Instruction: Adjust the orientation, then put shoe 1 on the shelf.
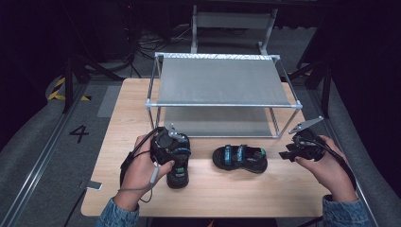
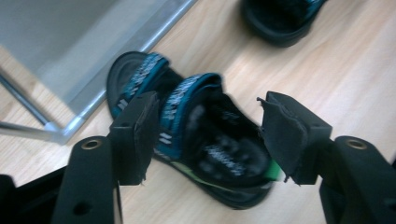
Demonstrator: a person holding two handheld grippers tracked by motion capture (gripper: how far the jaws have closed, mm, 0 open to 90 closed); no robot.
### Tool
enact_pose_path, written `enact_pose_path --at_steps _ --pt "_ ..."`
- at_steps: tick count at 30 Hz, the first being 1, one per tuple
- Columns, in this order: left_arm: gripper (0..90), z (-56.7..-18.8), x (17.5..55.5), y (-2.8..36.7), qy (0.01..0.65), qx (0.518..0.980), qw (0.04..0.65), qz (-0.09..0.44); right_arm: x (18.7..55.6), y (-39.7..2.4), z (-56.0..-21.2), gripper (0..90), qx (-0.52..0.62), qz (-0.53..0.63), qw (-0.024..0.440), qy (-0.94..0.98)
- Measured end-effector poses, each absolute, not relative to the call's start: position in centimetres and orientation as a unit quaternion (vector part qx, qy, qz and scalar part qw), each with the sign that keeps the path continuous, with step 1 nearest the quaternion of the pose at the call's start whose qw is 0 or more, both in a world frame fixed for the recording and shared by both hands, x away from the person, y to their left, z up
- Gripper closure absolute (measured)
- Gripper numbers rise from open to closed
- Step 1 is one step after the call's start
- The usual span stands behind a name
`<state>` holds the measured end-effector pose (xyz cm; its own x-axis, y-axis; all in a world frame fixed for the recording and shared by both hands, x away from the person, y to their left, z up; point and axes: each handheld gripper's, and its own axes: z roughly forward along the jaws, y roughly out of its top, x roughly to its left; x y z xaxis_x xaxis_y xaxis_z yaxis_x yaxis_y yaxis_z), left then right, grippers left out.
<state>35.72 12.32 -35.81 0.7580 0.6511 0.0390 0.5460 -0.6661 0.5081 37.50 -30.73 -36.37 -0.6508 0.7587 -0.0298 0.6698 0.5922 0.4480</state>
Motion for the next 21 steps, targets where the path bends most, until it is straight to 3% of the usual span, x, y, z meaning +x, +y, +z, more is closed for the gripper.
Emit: enact_pose_path --at_steps 14,21 --pt "39.1 -38.7 38.6 12.5 0.34 0.917 0.195 0.07 36.8 -32.2 -36.8 54.1 0.422 0.199 0.108 0.878" --pt "46.9 -39.9 39.6 12.5 0.341 0.919 0.189 0.057 36.5 -32.5 -36.9 54.1 0.426 0.198 0.108 0.876"
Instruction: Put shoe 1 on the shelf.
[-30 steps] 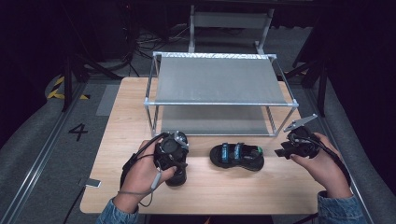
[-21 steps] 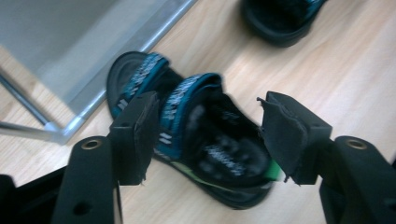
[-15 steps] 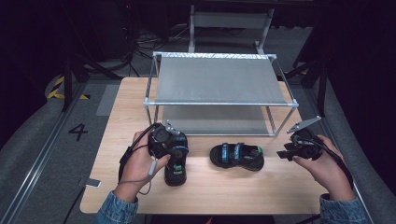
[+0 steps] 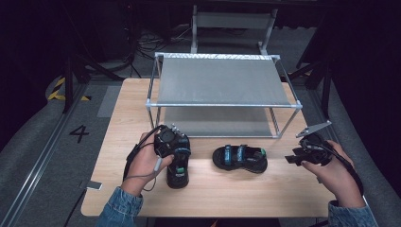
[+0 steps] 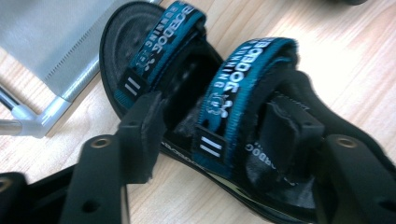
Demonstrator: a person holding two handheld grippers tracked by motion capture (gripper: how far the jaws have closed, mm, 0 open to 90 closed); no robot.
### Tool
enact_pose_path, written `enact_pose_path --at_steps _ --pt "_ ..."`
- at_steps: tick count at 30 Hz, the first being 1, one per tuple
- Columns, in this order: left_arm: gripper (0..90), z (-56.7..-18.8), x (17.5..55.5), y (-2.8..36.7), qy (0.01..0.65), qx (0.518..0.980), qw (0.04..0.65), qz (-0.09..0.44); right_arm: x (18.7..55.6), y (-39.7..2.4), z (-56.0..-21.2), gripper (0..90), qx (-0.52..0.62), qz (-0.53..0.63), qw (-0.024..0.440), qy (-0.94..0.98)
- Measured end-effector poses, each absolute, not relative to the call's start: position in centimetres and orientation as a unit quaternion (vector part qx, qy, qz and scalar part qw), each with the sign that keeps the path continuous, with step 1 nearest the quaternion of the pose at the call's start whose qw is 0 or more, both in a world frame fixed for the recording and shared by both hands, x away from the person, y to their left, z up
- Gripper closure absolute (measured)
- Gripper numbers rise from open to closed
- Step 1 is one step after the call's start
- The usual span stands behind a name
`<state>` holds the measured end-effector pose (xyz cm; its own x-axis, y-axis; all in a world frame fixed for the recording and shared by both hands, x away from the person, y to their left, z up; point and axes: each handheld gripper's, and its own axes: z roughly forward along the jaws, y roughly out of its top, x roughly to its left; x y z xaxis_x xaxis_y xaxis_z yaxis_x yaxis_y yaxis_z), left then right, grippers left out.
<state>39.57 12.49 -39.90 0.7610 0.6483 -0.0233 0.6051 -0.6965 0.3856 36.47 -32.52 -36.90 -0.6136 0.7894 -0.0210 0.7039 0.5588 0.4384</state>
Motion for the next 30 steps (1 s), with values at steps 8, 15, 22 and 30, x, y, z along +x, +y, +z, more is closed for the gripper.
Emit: enact_pose_path --at_steps 8,15,22,30 --pt "69.1 -39.7 39.6 12.3 0.34 0.919 0.197 0.036 36.4 -32.5 -37.0 53.4 0.427 0.196 0.108 0.876" --pt "70.3 -39.1 39.7 12.5 0.338 0.919 0.202 0.032 36.2 -32.6 -37.1 53.4 0.427 0.195 0.11 0.876" --pt "70.3 -37.5 39.1 11.8 0.323 0.921 0.217 0.027 36.0 -33.0 -37.2 53.1 0.432 0.194 0.109 0.874" --pt "70.2 -34.9 38.3 10.7 0.309 0.923 0.228 0.024 35.5 -33.6 -37.5 52.5 0.44 0.19 0.108 0.871"
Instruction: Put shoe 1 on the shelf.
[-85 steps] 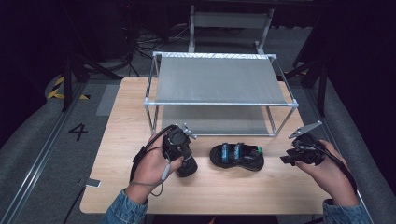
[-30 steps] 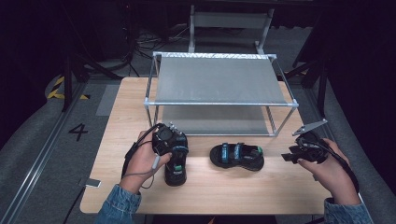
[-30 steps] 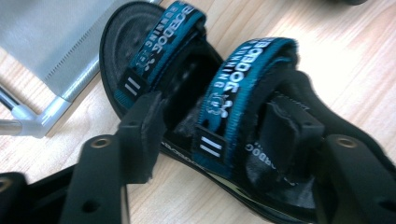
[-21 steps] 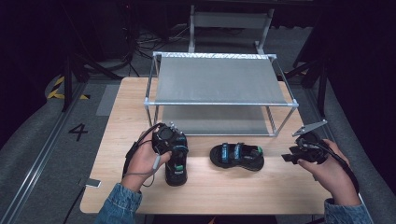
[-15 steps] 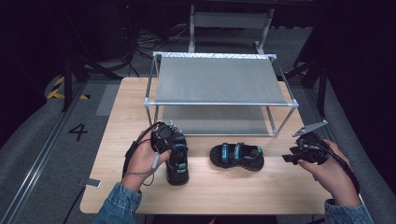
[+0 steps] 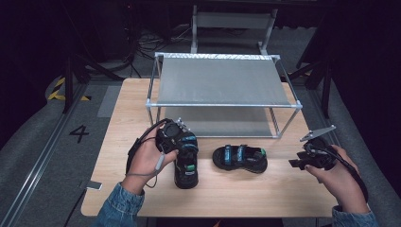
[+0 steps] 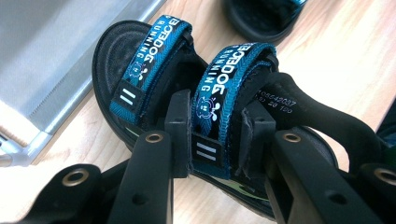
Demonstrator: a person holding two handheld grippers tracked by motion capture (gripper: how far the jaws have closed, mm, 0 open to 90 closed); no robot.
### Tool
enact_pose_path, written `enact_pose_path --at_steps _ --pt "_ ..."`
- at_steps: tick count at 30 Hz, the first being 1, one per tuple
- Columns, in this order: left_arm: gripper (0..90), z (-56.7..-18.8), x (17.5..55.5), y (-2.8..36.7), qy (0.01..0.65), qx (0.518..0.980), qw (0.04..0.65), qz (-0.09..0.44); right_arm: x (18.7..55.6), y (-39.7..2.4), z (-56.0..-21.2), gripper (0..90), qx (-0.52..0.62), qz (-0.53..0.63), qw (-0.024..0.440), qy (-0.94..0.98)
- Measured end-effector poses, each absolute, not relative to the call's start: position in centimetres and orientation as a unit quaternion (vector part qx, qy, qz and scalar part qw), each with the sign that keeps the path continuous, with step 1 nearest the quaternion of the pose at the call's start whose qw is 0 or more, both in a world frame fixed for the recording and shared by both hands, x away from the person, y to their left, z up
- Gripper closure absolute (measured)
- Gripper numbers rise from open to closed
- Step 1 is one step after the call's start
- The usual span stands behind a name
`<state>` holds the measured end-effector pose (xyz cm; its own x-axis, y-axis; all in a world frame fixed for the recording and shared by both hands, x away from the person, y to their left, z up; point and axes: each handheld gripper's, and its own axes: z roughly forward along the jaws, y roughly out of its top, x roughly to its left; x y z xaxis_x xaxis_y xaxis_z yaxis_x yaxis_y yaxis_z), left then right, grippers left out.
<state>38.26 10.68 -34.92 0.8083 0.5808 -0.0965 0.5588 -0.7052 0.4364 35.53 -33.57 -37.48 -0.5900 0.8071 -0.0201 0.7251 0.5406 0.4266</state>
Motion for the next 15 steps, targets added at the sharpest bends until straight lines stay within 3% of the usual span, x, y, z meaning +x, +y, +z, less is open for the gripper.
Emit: enact_pose_path --at_steps 15 --pt "70.1 -31.5 37.6 9.2 0.293 0.929 0.226 0.028 35.1 -34.2 -38.4 52.5 0.453 0.183 0.096 0.867"
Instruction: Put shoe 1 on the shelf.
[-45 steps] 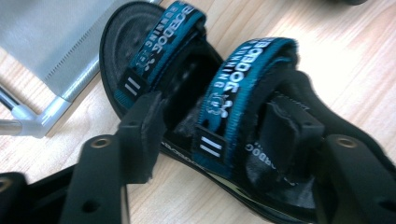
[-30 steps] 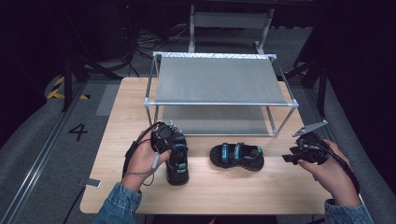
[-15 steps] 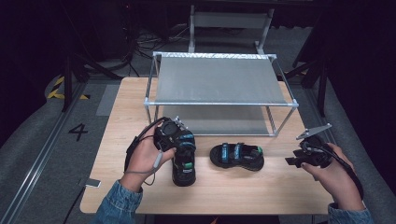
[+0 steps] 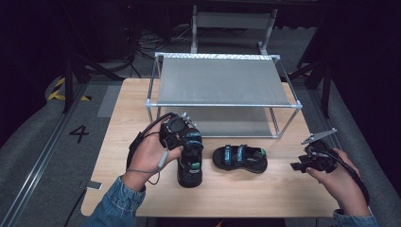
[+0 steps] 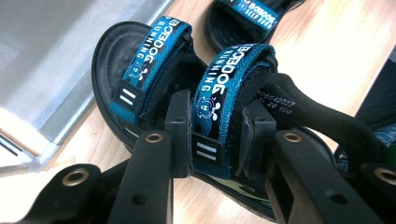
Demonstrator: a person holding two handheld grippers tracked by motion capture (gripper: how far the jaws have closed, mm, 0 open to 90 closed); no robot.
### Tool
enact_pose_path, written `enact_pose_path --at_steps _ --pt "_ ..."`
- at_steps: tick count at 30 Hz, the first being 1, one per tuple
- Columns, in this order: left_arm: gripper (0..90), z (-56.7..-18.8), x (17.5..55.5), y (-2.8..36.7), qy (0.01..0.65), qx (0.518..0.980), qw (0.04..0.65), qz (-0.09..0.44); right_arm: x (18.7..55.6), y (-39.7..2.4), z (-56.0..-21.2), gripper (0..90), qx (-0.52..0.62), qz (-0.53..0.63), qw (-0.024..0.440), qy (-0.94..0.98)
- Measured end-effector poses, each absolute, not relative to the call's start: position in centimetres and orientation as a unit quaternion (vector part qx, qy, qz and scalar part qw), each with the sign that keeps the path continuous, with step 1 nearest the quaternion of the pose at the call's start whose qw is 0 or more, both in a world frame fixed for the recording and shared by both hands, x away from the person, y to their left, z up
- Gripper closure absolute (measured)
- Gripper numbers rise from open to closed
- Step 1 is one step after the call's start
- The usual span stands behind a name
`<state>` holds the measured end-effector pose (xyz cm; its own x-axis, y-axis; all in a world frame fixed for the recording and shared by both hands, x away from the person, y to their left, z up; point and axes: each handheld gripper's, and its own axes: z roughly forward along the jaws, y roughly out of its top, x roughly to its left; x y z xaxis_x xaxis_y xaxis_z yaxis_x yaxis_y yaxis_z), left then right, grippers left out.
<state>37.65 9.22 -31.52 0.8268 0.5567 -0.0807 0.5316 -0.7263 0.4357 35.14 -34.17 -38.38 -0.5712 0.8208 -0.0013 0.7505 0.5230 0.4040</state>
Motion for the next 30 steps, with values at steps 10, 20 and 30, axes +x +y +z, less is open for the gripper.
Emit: enact_pose_path --at_steps 10,20,30 --pt "70.1 -28.6 37.4 8.5 0.29 0.926 0.237 0.036 35.0 -34.3 -38.6 52.3 0.455 0.182 0.093 0.866" --pt "70.2 -25.9 37.3 7.8 0.276 0.927 0.249 0.043 34.8 -34.4 -39.1 52.1 0.459 0.179 0.086 0.866" --pt "70.2 -23.6 37.3 7.4 0.274 0.928 0.246 0.047 34.9 -34.2 -39.9 52.2 0.461 0.17 0.074 0.868"
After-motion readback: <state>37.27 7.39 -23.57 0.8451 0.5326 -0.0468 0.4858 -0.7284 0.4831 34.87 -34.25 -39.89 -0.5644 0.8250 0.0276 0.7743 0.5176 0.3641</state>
